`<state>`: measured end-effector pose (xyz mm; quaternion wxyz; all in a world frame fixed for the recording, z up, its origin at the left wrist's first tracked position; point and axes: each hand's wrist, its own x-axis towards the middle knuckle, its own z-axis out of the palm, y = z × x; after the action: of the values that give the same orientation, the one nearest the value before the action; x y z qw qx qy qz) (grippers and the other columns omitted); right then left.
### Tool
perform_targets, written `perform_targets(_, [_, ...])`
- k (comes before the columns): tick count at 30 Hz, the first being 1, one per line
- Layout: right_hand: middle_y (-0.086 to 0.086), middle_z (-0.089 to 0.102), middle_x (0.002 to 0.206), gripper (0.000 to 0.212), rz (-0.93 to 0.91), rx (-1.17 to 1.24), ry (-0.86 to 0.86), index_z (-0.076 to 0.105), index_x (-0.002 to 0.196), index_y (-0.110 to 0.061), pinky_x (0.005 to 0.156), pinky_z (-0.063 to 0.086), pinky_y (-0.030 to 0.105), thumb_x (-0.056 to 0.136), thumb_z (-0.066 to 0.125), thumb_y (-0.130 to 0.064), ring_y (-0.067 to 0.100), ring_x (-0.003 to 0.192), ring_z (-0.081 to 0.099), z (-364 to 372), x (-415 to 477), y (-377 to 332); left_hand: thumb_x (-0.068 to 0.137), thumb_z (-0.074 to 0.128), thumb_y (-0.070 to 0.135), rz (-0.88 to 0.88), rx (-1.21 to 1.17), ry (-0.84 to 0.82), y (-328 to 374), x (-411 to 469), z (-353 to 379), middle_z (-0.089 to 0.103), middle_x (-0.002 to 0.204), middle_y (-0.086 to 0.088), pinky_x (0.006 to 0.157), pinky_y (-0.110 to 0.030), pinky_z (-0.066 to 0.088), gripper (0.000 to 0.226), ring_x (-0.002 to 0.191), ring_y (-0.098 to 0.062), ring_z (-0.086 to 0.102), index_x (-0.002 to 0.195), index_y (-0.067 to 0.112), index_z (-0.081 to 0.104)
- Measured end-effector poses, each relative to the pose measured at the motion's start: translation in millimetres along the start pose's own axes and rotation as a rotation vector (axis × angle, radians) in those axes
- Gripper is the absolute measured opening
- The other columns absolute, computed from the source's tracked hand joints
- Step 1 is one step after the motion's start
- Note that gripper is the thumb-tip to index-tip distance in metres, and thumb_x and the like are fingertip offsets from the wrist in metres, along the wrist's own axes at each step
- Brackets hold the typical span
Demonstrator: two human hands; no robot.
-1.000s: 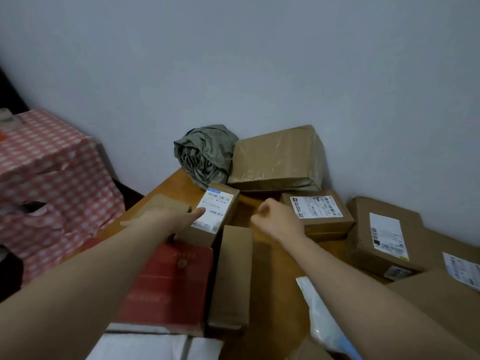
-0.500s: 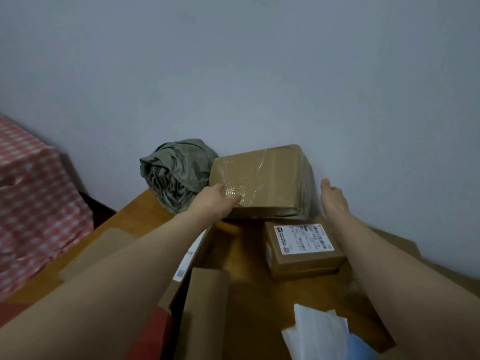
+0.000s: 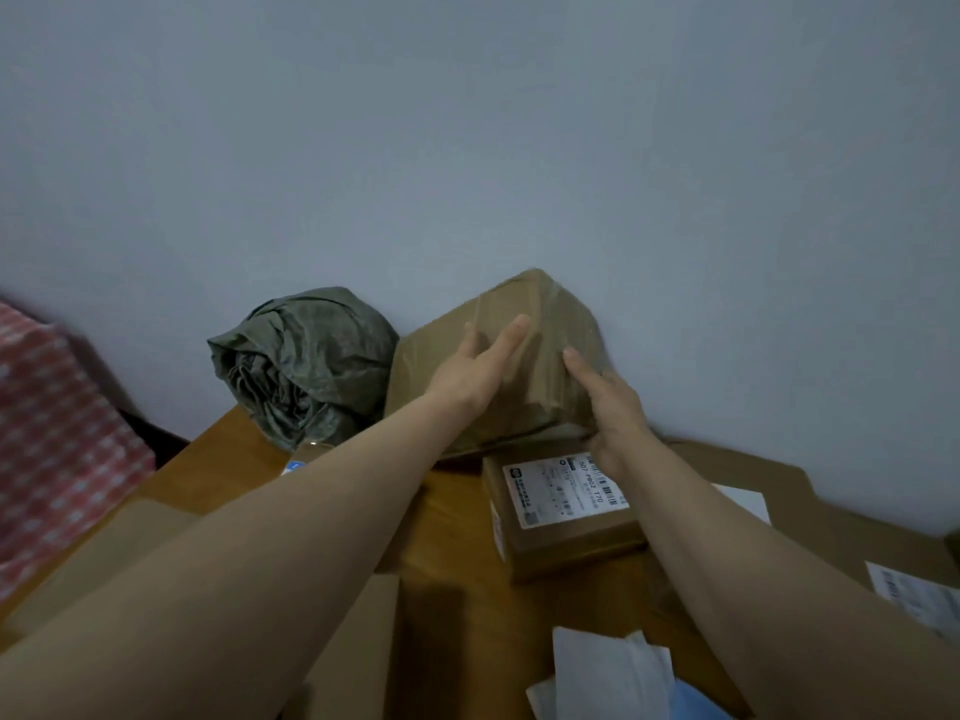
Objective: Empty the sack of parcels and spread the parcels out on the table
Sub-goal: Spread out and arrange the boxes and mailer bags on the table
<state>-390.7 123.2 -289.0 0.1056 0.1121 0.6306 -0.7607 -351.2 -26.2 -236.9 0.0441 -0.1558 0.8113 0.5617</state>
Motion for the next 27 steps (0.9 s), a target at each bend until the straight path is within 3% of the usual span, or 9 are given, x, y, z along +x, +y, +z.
perform_targets(3, [0.003, 0.063, 0.113, 0.07, -0.209, -0.021, 0.043, 0.049, 0.126, -0.014, 0.084, 0.056, 0.036, 0.068, 0.081, -0.037, 0.02, 0.099, 0.065, 3, -12, -19, 0.07, 0.033, 0.089, -0.046, -0.104, -0.06, 7, -6, 4, 0.028, 0.156, -0.005, 0.116, -0.05, 0.021, 0.101, 0.141, -0.032, 0.028, 0.152, 0.032, 0.016])
perform_targets(7, [0.0, 0.055, 0.115, 0.057, -0.471, -0.424, 0.023, 0.053, 0.118, -0.025, 0.076, 0.05, 0.017, 0.069, 0.082, -0.034, 0.01, 0.101, 0.058, 8, -35, -32, 0.072, 0.041, 0.084, -0.17, -0.362, -0.09, -5, -20, -8, 0.051, 0.139, -0.006, 0.109, -0.048, 0.036, 0.099, 0.126, -0.031, 0.049, 0.145, 0.018, 0.037])
perform_targets(10, [-0.004, 0.044, 0.117, 0.06, -0.568, -0.583, -0.04, 0.051, 0.123, -0.024, 0.077, 0.044, 0.008, 0.072, 0.08, -0.032, 0.001, 0.098, 0.051, 24, -59, -25, 0.073, 0.066, 0.06, -0.207, -0.438, 0.104, -17, -23, -26, 0.061, 0.123, -0.011, 0.092, -0.042, 0.051, 0.083, 0.106, -0.03, 0.061, 0.137, 0.012, 0.044])
perform_targets(13, [-0.003, 0.041, 0.119, 0.065, -0.658, -0.714, -0.1, 0.048, 0.129, -0.022, 0.094, 0.046, 0.026, 0.072, 0.079, -0.029, 0.013, 0.11, 0.049, 48, -82, -11, 0.078, 0.055, 0.042, -0.093, -0.276, 0.339, -14, -30, -48, 0.044, 0.142, -0.012, 0.1, -0.047, 0.045, 0.08, 0.116, -0.034, 0.053, 0.149, 0.03, 0.022])
perform_targets(16, [0.004, 0.04, 0.129, 0.069, -0.747, -0.825, -0.151, 0.044, 0.135, -0.019, 0.1, 0.042, 0.031, 0.074, 0.076, -0.027, 0.019, 0.121, 0.043, 68, -105, 8, 0.076, 0.04, 0.061, -0.142, -0.151, 0.413, -12, -34, -69, 0.034, 0.148, -0.015, 0.106, -0.052, 0.035, 0.078, 0.126, -0.038, 0.042, 0.147, 0.03, 0.03])
perform_targets(19, [0.008, 0.04, 0.13, 0.066, -0.84, -0.909, -0.235, 0.043, 0.137, -0.017, 0.102, 0.037, 0.028, 0.078, 0.071, -0.022, 0.021, 0.123, 0.038, 77, -121, 28, 0.056, 0.054, 0.087, -0.418, -0.089, 0.322, -11, -49, -82, 0.025, 0.153, -0.015, 0.109, -0.059, 0.027, 0.12, 0.137, -0.042, 0.029, 0.15, 0.021, 0.021])
perform_targets(21, [0.007, 0.041, 0.13, 0.058, -0.835, -1.012, -0.313, 0.045, 0.136, -0.018, 0.103, 0.038, 0.032, 0.082, 0.067, -0.015, 0.022, 0.122, 0.039, 74, -127, 42, 0.066, 0.067, 0.071, -0.506, -0.072, 0.2, -12, -64, -83, 0.034, 0.148, -0.016, 0.106, -0.06, 0.029, 0.107, 0.133, -0.041, 0.035, 0.147, 0.014, 0.027])
perform_targets(25, [-0.002, 0.041, 0.132, 0.05, -0.688, -1.011, -0.324, 0.048, 0.135, -0.024, 0.107, 0.034, 0.03, 0.088, 0.058, -0.01, 0.016, 0.126, 0.036, 52, -130, 54, 0.085, 0.068, 0.024, -0.518, -0.214, 0.156, -27, -74, -71, 0.056, 0.095, -0.013, 0.082, -0.044, 0.049, 0.049, 0.084, -0.03, 0.057, 0.126, 0.005, 0.048])
perform_targets(27, [-0.006, 0.041, 0.135, 0.048, -0.652, -1.066, -0.287, 0.048, 0.135, -0.028, 0.11, 0.029, 0.029, 0.09, 0.057, -0.014, 0.013, 0.128, 0.032, 41, -128, 51, 0.085, 0.069, 0.017, -0.475, -0.266, 0.186, -30, -71, -63, 0.053, 0.092, -0.013, 0.07, -0.042, 0.054, 0.05, 0.076, -0.027, 0.057, 0.128, 0.004, 0.047])
